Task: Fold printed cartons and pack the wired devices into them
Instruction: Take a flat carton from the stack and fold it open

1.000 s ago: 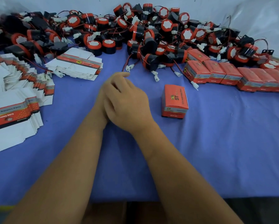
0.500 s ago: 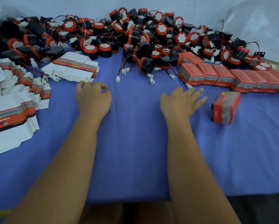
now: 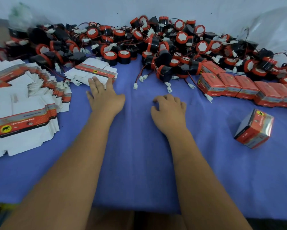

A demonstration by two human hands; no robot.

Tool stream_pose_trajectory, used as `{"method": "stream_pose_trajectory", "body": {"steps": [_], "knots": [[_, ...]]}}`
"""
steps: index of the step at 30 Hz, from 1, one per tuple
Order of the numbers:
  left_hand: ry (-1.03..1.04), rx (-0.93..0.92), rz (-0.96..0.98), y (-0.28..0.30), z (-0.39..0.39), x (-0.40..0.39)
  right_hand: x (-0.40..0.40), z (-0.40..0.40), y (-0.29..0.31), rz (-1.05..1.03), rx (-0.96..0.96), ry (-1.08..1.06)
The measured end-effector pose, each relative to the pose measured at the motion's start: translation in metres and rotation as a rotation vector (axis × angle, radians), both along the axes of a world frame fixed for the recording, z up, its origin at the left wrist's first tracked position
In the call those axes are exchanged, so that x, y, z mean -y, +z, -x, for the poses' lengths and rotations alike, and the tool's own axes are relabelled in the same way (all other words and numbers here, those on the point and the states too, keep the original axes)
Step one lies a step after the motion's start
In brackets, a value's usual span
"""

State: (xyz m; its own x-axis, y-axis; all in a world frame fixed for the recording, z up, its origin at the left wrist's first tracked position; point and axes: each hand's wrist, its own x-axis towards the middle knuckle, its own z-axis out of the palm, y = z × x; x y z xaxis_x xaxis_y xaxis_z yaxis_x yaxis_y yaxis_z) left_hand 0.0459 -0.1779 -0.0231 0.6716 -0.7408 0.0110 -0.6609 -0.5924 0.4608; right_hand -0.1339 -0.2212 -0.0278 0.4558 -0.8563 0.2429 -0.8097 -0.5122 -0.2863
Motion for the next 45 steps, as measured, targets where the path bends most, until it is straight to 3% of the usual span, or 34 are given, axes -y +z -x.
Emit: {"method": "stream_pose_trajectory", "body": {"steps": [3,7,14,17,20,24,27,29,33,35,37,39,45], "knots": [[-0.057,0.043,-0.115,-0.002,0.001,0.001,0.001,-0.001,-0.001,0.001,0.011,0.0],[-0.161,0.197,-0.103,-0.006,0.032,0.0,0.002,0.001,0.003,0.035,0.086,-0.07],[-0.345,0.271,-0.083,0.004,0.116,0.001,-0.003,0.046,0.029,0.194,0.25,-0.639],[-0.428,0.218,-0.024,0.006,0.145,0.002,-0.013,0.08,0.032,0.285,0.322,-0.877],[-0.504,0.155,0.002,0.005,0.167,0.003,-0.01,0.12,0.032,0.206,0.453,-1.045],[-0.689,0.119,0.139,0.001,0.188,0.004,0.005,0.151,0.03,0.159,0.48,-0.813],[-0.839,0.014,0.201,-0.001,0.195,0.006,0.012,0.156,0.029,0.242,0.311,-0.387],[-0.899,-0.038,0.24,-0.001,0.195,0.009,0.017,0.16,0.026,0.274,0.155,-0.229],[-0.884,-0.15,0.312,-0.004,0.19,0.014,0.039,0.171,0.019,0.171,-0.188,-0.289],[-0.812,-0.091,0.339,-0.007,0.189,0.015,0.047,0.168,0.02,0.056,-0.311,-0.39],[-0.641,0.102,0.278,-0.008,0.187,0.017,0.046,0.157,0.022,0.072,-0.236,-0.442],[-0.498,0.121,0.11,-0.007,0.178,0.018,0.039,0.134,0.024,0.169,-0.095,-0.399],[-0.27,0.071,0.053,-0.005,0.103,0.011,0.026,0.071,0.03,-0.277,0.277,-0.194]]}}
